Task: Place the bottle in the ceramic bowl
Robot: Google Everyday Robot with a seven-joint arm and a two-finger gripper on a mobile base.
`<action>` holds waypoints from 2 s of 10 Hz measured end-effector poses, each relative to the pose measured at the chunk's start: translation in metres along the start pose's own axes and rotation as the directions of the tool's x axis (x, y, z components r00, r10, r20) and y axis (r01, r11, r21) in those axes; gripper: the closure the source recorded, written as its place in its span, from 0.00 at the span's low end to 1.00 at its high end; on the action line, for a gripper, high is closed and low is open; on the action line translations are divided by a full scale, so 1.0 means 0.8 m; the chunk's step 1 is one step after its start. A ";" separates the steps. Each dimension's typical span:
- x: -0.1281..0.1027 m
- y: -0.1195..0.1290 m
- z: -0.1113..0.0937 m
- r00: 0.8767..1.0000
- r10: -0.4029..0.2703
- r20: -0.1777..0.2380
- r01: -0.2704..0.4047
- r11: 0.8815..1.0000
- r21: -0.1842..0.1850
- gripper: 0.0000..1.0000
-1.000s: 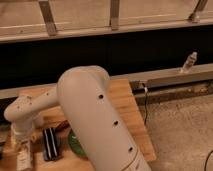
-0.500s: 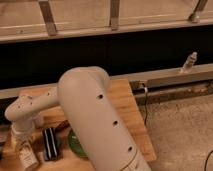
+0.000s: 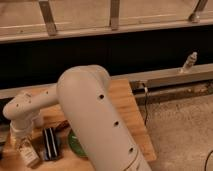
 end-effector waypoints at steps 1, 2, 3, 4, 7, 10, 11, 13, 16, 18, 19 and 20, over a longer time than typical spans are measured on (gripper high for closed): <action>-0.002 -0.001 -0.009 1.000 -0.010 0.014 0.010 1.000 0.008 1.00; -0.004 -0.002 -0.024 0.999 -0.016 0.034 0.016 1.000 0.023 1.00; -0.006 -0.005 -0.044 0.998 -0.015 0.057 0.013 0.999 0.046 1.00; -0.006 -0.011 -0.066 0.997 -0.012 0.080 0.006 0.997 0.075 1.00; 0.003 -0.045 -0.156 0.991 0.014 0.136 -0.042 0.978 0.203 1.00; 0.016 -0.106 -0.229 0.983 0.062 0.171 -0.113 0.947 0.302 1.00; 0.025 -0.135 -0.243 0.979 0.093 0.181 -0.147 0.937 0.316 1.00; 0.065 -0.178 -0.247 0.964 0.180 0.198 -0.236 0.920 0.312 1.00; 0.131 -0.226 -0.228 0.926 0.308 0.220 -0.362 0.890 0.278 1.00; 0.173 -0.247 -0.210 0.892 0.389 0.230 -0.440 0.864 0.244 1.00; 0.194 -0.257 -0.202 0.869 0.429 0.245 -0.481 0.850 0.216 0.99; 0.208 -0.263 -0.195 0.851 0.453 0.267 -0.505 0.844 0.178 0.97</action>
